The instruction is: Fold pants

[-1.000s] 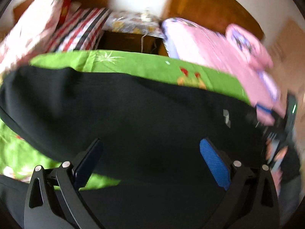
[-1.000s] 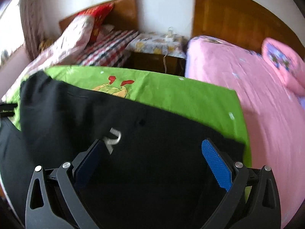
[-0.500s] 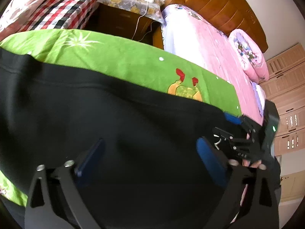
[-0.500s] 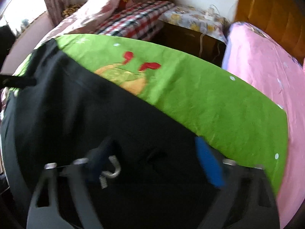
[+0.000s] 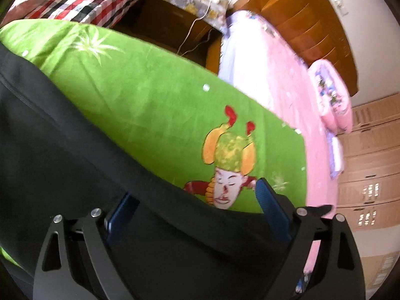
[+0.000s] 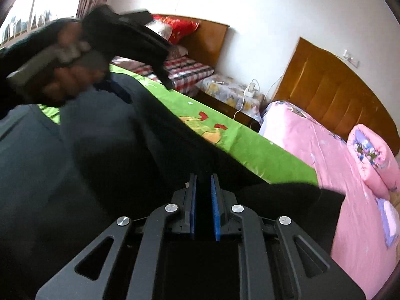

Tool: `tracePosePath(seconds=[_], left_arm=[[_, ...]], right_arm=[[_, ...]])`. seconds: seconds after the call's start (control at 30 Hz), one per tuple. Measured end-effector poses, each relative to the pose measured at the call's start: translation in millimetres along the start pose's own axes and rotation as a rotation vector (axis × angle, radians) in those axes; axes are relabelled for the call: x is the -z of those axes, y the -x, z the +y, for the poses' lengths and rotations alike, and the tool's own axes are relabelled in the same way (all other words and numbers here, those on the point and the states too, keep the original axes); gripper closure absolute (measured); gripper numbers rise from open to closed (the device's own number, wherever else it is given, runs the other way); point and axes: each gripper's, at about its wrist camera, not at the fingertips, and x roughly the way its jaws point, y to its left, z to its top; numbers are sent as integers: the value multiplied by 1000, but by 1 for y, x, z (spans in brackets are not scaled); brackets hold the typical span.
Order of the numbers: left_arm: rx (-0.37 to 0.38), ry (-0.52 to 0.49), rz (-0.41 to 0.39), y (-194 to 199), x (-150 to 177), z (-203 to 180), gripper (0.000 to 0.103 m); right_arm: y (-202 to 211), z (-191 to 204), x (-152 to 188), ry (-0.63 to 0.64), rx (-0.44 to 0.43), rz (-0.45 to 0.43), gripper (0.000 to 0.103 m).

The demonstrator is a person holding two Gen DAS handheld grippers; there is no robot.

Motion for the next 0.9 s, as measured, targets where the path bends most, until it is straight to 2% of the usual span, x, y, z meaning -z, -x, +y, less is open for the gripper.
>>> tracePosePath(seconds=[0.03, 0.07, 0.1, 0.17, 0.27, 0.33, 0.4, 0.5, 0.6, 0.7, 0.73, 0.77, 0.8, 0.83, 0.9], left_arm=[[-29, -13, 16, -5, 4, 0, 39], [-66, -32, 23, -8, 10, 0, 68], [-99, -68, 8, -6, 17, 0, 75], [-94, -129, -62, 10, 36, -1, 87], [-55, -212, -217, 52, 71, -5, 89], [-40, -317, -357, 93, 119, -14, 89], [-20, -383, -432, 118, 166, -15, 89], [-19, -433, -481, 129, 231, -1, 89], [-59, -478, -506, 116, 292, 22, 88], [-93, -504, -449, 90, 322, 47, 87], [-101, -513, -431, 85, 328, 55, 87], [-97, -520, -414, 80, 331, 60, 86], [-85, -523, -412, 79, 334, 64, 86], [-66, -519, -412, 80, 335, 69, 85], [-33, -492, -394, 81, 329, 74, 83]], right_arm=[[1, 3, 2, -4, 5, -3, 89], [3, 6, 5, -15, 8, -4, 89], [3, 7, 6, -22, 10, -4, 89], [5, 9, 9, -30, 17, -8, 89], [11, 4, 13, -60, 14, -20, 88], [21, 3, 15, -100, 8, -31, 87], [35, 5, 20, -144, -2, -40, 86], [55, 12, 38, -197, -13, -35, 82], [74, 19, 62, -285, -57, -8, 81], [93, 23, 89, -380, -62, 3, 81], [99, 27, 96, -412, -64, 6, 74], [103, 29, 102, -445, -68, 9, 61], [109, 29, 110, -504, -56, 2, 25], [115, 31, 114, -537, -60, -17, 5], [121, 32, 117, -613, -84, -54, 5]])
